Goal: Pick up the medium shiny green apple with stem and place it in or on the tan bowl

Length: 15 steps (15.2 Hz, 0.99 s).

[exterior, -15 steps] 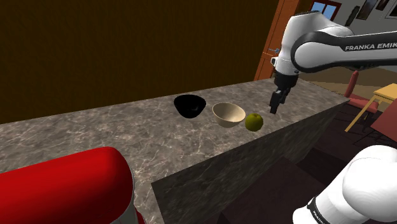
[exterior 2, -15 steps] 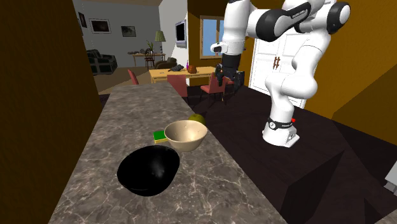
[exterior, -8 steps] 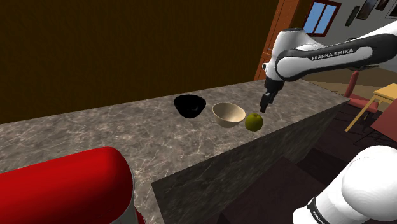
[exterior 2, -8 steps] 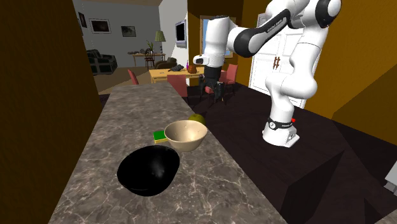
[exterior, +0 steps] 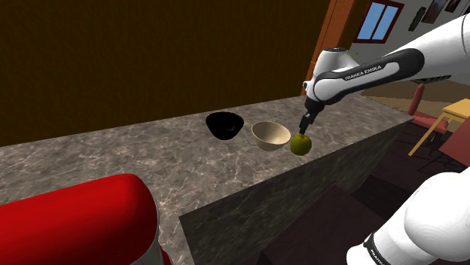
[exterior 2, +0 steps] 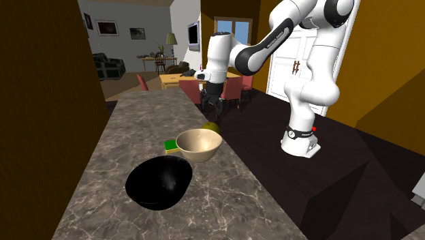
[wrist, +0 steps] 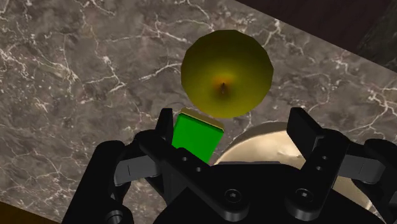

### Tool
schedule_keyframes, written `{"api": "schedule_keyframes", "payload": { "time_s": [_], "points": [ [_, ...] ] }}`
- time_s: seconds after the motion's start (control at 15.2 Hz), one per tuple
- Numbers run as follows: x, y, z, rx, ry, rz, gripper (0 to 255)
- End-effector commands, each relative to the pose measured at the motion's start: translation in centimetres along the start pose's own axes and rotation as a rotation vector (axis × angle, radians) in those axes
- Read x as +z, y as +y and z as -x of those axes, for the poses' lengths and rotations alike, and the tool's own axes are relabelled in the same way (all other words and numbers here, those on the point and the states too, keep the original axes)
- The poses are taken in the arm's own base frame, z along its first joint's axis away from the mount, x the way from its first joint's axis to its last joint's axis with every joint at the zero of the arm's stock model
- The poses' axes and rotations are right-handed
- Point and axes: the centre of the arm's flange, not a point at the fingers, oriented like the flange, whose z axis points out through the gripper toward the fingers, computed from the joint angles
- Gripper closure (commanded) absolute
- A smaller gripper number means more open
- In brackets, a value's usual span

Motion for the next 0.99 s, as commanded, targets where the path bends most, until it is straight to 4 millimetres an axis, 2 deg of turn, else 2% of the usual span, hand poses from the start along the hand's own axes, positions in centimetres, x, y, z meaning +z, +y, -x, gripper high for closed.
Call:
{"api": "schedule_keyframes", "payload": {
  "time_s": [0.0, 0.2, 0.73, 0.79, 0.92],
  "points": [
    [1.1, 0.1, -0.1, -0.001, 0.002, 0.001, 0],
    [2.9, 0.1, -0.1, -0.001, 0.002, 0.001, 0],
    [2.9, 0.1, -0.1, -0.001, 0.002, 0.001, 0],
    [2.9, 0.1, -0.1, -0.001, 0.002, 0.001, 255],
    [2.9, 0.1, -0.1, -0.001, 0.002, 0.001, 255]
  ]
}}
